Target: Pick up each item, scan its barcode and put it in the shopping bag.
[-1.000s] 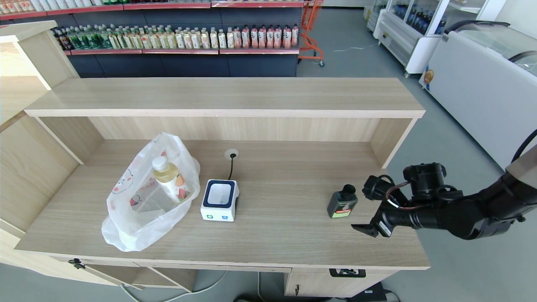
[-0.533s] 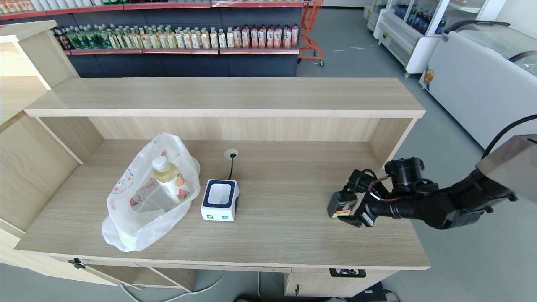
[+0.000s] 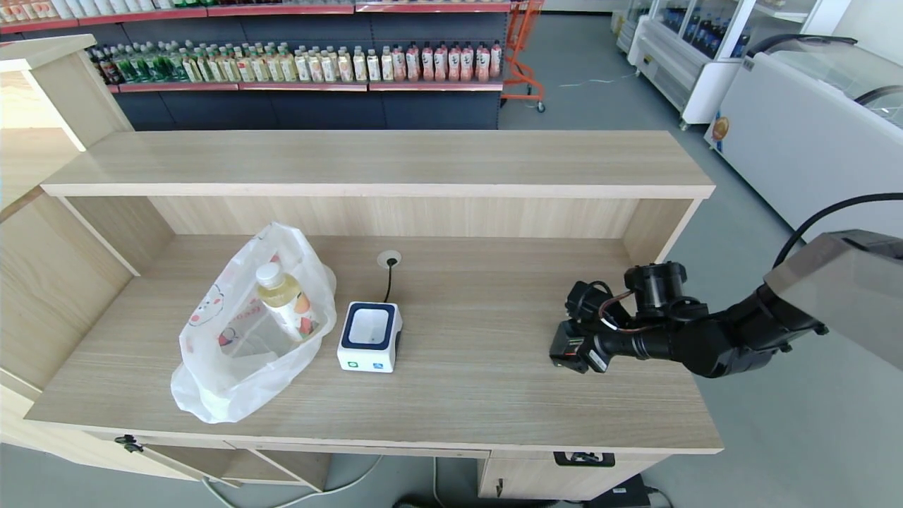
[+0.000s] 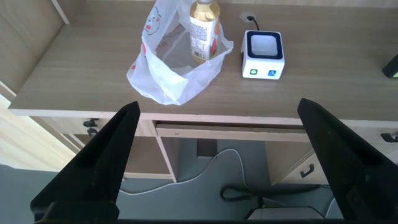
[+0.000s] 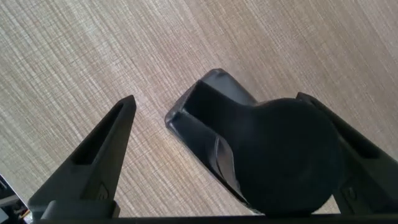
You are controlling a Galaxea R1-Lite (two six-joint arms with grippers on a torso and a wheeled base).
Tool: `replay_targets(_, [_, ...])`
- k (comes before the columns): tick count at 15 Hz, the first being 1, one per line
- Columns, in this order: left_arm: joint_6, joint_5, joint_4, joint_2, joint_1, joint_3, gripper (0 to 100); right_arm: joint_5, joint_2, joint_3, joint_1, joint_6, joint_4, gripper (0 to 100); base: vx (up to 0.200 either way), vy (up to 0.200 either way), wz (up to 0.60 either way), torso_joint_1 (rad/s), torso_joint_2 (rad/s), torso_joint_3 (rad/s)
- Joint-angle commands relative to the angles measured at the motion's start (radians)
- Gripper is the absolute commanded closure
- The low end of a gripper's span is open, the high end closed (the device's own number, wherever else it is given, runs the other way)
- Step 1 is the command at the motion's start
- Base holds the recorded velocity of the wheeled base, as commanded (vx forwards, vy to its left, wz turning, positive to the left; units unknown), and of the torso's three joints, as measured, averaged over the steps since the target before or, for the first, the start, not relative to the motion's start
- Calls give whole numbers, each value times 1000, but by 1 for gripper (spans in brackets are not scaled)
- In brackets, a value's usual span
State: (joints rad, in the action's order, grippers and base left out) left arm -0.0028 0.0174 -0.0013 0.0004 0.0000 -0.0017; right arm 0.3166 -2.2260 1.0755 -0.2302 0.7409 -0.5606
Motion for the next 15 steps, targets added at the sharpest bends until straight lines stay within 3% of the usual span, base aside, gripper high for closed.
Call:
replay_targets(1, [0, -1, 0, 0, 0, 0, 0, -1, -32, 29, -6, 0, 4, 0, 0, 0, 0, 0, 0, 0])
replay_targets(4, [0, -1, 0, 0, 0, 0, 0, -1, -55, 52, -14, 0, 4, 0, 0, 0, 0, 0, 0, 0])
replay_targets(5, [0, -1, 0, 0, 0, 0, 0, -1, -60, 53, -18, -1, 4, 100, 0, 0, 0, 0, 0, 0])
replay_targets(13, [0, -1, 0, 0, 0, 0, 0, 9, 28, 21, -23, -133, -50, 100, 0, 0, 0, 0, 0, 0])
replay_targets(15, [0, -1, 0, 0, 0, 0, 0, 9, 173, -97, -1, -253, -124, 100, 0, 0, 0, 0, 0, 0])
